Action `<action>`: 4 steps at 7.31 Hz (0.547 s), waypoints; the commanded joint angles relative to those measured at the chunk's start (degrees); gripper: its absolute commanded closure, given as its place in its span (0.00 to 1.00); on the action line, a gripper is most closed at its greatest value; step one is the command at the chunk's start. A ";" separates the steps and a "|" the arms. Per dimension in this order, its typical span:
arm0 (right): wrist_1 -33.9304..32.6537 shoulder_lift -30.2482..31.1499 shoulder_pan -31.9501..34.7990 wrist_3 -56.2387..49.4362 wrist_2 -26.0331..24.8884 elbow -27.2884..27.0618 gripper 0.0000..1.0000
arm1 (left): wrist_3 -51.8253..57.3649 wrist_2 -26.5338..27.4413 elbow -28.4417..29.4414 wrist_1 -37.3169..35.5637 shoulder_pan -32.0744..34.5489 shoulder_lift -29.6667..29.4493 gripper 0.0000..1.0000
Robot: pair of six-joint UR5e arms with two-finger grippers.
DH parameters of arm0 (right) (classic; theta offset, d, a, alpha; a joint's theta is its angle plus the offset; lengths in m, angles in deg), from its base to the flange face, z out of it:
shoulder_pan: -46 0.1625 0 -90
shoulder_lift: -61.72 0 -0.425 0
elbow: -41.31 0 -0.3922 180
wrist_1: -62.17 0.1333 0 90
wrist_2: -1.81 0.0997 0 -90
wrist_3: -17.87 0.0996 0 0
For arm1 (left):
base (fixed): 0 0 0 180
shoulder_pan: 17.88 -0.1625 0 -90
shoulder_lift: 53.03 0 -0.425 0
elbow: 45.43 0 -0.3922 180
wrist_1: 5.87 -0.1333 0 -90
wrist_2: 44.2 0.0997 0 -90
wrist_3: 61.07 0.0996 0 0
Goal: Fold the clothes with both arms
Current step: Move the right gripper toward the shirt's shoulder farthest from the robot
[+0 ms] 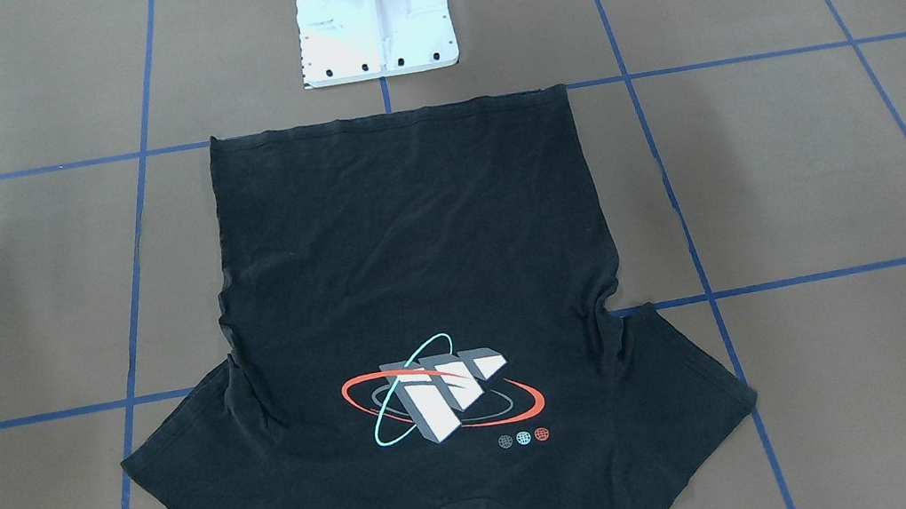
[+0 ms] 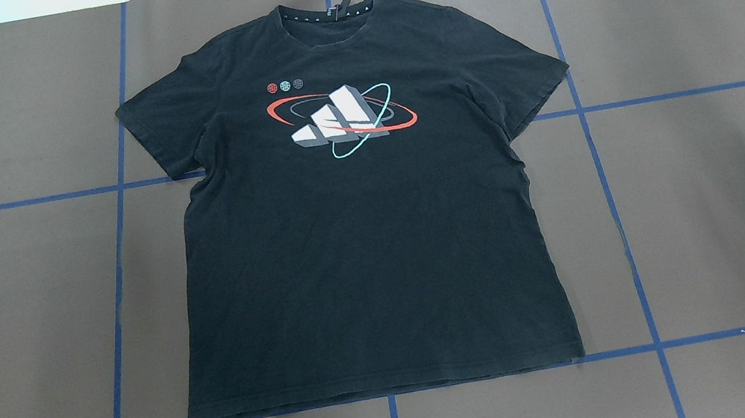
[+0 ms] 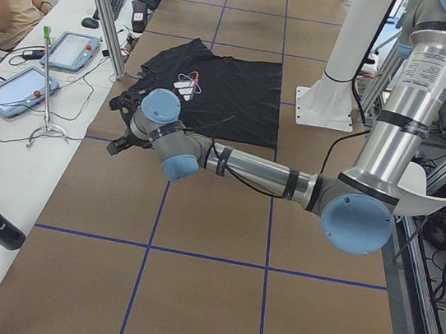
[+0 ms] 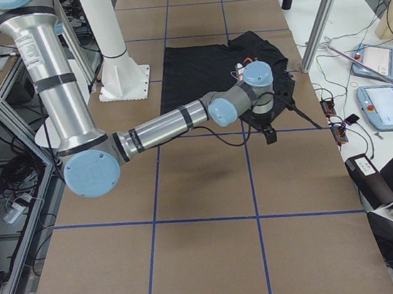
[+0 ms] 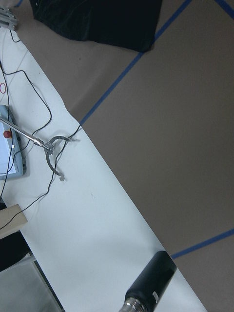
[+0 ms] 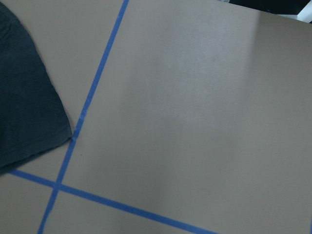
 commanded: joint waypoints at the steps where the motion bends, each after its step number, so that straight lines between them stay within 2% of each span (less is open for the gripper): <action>1: 9.56 -6.00 -10.34 18.71 -9.13 6.28 0.00 | -2.04 1.25 0.11 0.49 -2.08 -0.62 0.00; 2: 17.73 -6.89 -14.22 24.37 -13.71 11.45 0.00 | -2.74 1.25 0.12 0.67 -2.17 -0.62 0.00; 3: 23.55 -6.81 -16.69 27.47 -15.41 14.73 0.01 | -2.75 1.34 0.20 0.67 -2.34 -0.62 0.00; 4: 26.48 -6.90 -18.72 29.94 -18.21 16.67 0.02 | -2.75 1.34 0.12 0.67 -2.43 -0.62 0.00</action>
